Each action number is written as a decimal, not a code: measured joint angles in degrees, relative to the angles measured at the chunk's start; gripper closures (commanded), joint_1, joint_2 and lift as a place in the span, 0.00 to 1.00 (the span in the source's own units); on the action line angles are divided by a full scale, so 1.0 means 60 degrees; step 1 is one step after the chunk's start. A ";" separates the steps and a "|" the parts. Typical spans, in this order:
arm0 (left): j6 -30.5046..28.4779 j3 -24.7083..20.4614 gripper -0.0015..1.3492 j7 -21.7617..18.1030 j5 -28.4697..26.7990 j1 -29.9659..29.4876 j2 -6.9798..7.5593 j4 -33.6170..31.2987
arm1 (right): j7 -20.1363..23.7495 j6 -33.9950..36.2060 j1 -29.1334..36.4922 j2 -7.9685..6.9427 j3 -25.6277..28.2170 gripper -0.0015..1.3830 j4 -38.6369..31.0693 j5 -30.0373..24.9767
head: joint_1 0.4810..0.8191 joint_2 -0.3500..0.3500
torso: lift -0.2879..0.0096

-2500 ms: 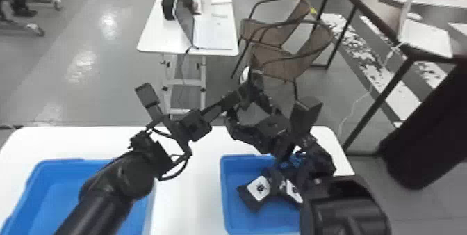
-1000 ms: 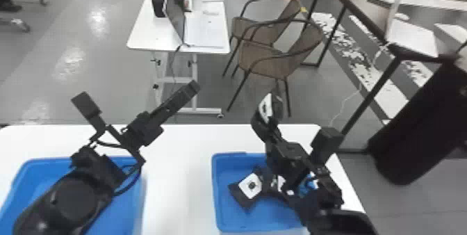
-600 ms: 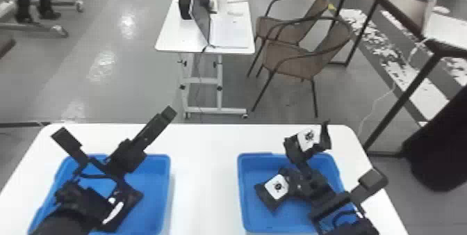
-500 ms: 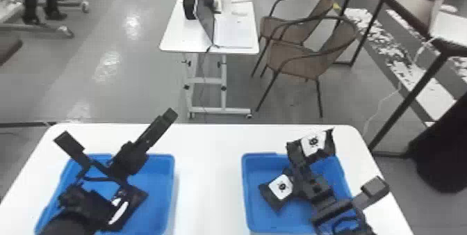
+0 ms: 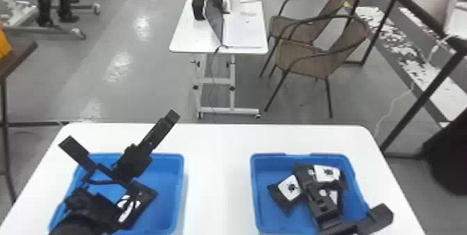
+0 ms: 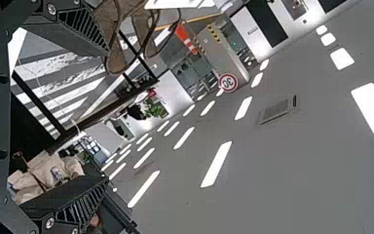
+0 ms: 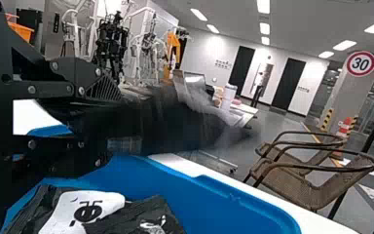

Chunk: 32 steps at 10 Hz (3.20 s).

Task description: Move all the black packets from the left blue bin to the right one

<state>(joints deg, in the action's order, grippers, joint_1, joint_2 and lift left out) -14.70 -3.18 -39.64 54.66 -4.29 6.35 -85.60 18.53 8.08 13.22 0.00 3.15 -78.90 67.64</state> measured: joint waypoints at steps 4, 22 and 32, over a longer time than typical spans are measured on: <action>-0.0069 -0.0586 0.09 0.0023 -0.0776 -0.0299 0.0040 -0.0219 | 0.0003 -0.0297 0.0290 0.0000 -0.0013 0.10 -0.0760 -0.0924 | 0.63 0.48 | 0.97; -1.0295 -0.1926 0.14 -0.0701 -1.2576 0.0435 0.0097 -0.3100 | 0.0485 0.0148 -0.0078 0.0192 -0.0157 0.10 -0.3214 -0.2439 | 0.63 0.80 | 0.97; -0.7224 -0.1296 0.14 -0.1992 -1.4356 0.2011 -0.0119 0.1165 | 0.0604 0.0147 -0.0091 0.0175 -0.0173 0.10 -0.3191 -0.2291 | 0.63 0.74 | 0.97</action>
<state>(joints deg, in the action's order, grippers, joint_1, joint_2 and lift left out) -58.04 -10.96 -51.59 -31.48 7.78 5.63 -78.60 22.15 8.96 12.67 1.05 2.11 -98.04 53.89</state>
